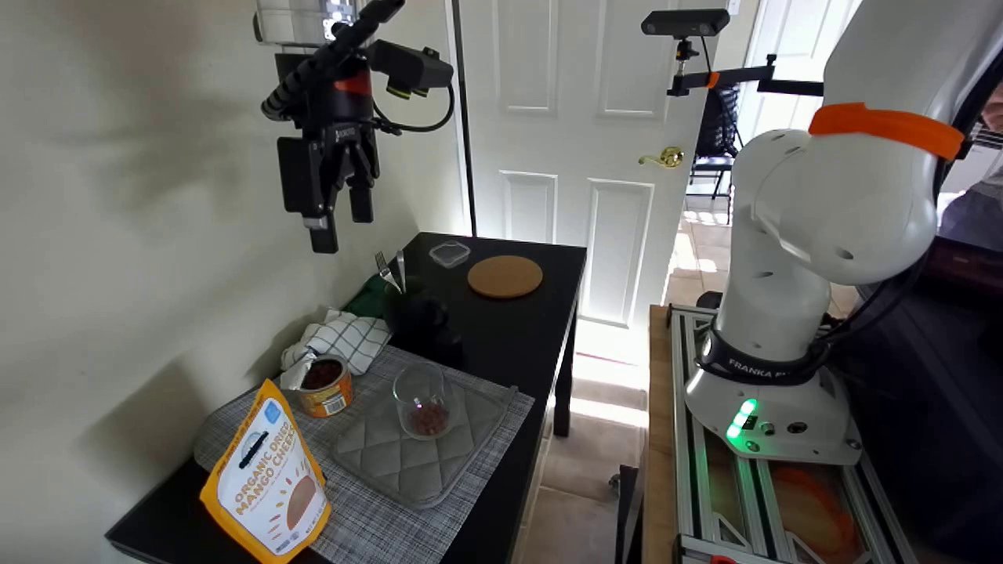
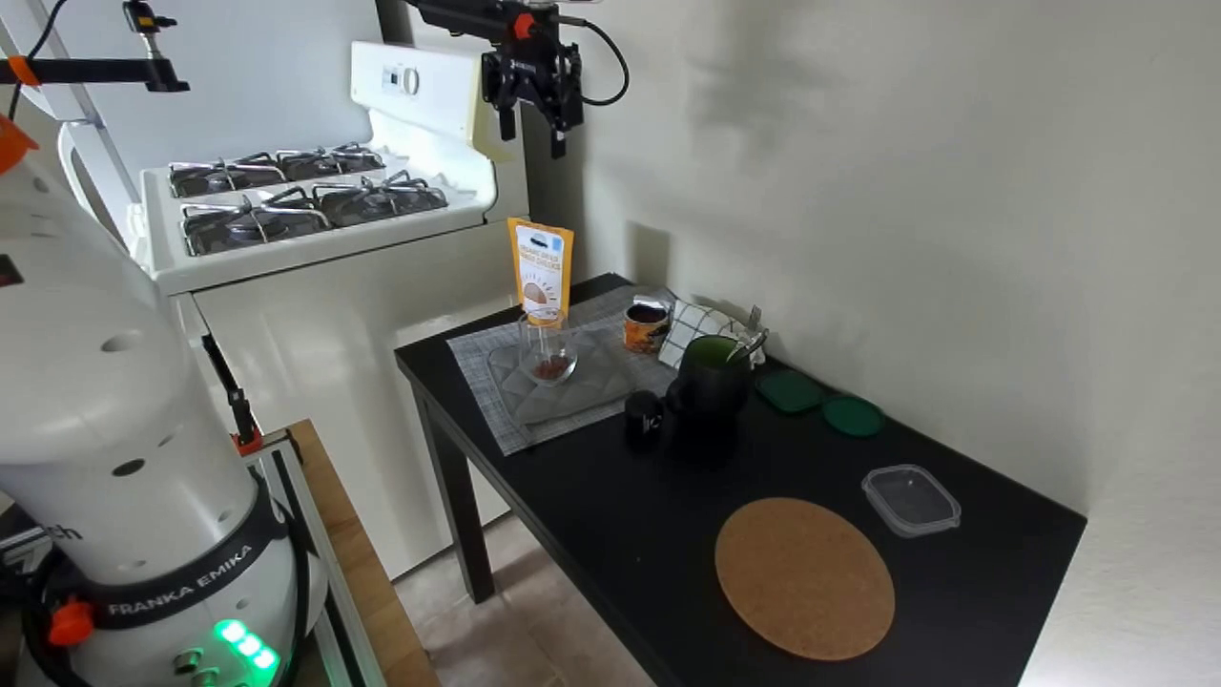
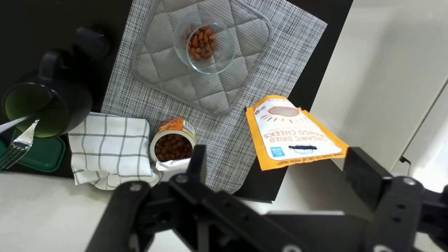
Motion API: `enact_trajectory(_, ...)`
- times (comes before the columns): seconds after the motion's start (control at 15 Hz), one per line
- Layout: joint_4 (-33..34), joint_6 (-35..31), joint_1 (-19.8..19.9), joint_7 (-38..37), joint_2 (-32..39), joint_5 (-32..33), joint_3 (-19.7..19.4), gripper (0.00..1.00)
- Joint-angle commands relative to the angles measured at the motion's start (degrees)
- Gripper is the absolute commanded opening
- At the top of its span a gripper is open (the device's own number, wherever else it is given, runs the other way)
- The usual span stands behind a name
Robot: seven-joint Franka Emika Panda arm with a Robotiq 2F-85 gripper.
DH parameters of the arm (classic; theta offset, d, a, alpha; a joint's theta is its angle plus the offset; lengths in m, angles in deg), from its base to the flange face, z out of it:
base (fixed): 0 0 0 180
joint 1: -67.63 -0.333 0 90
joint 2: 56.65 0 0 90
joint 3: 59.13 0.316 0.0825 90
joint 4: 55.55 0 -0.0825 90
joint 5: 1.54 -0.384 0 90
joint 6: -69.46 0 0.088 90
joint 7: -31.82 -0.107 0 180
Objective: Move the object from one end of the table to another
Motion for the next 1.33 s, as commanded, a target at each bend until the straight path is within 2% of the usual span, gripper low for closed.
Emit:
enact_trajectory(0.0, 0.1, 0.2, 0.3, 0.0, 0.0, -0.1, 0.2, 1.0)
enact_trajectory(0.87, 0.1, 0.2, 0.3, 0.0, 0.0, -0.1, 0.2, 1.0)
enact_trajectory(1.27, -1.0, 9.4, 0.0, -3.9, 0.5, 2.0, 1.9, 1.0)
